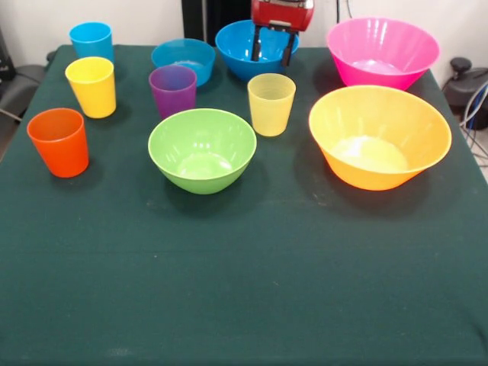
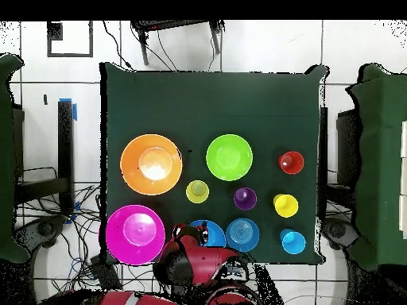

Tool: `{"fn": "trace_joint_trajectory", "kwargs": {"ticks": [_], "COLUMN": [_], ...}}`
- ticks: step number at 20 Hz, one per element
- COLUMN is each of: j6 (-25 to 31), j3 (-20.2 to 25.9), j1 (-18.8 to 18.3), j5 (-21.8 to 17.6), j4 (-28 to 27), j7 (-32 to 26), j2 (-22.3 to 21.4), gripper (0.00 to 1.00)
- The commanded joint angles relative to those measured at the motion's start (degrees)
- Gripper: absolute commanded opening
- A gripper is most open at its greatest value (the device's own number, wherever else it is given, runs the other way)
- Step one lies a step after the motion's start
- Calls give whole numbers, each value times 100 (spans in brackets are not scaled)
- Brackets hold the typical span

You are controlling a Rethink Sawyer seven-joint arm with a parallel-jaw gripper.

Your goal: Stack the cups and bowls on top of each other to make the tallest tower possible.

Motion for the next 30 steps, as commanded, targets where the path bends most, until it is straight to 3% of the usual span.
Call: {"fn": "trace_joint_trajectory", "kwargs": {"ticks": [1,6,22,23,30], "j6": [279,73,156,210,87], "j3": [332,362,323,296,347], "j1": [97,84,65,94,47], "j5": [-96,-138,-112,-82,-173], "j4": [-43,-73,-54,-59,-113], "j7": [707,750,745,734,702], "j2": [169,270,262,265,244], "gripper": [100,100,100,0,0]}}
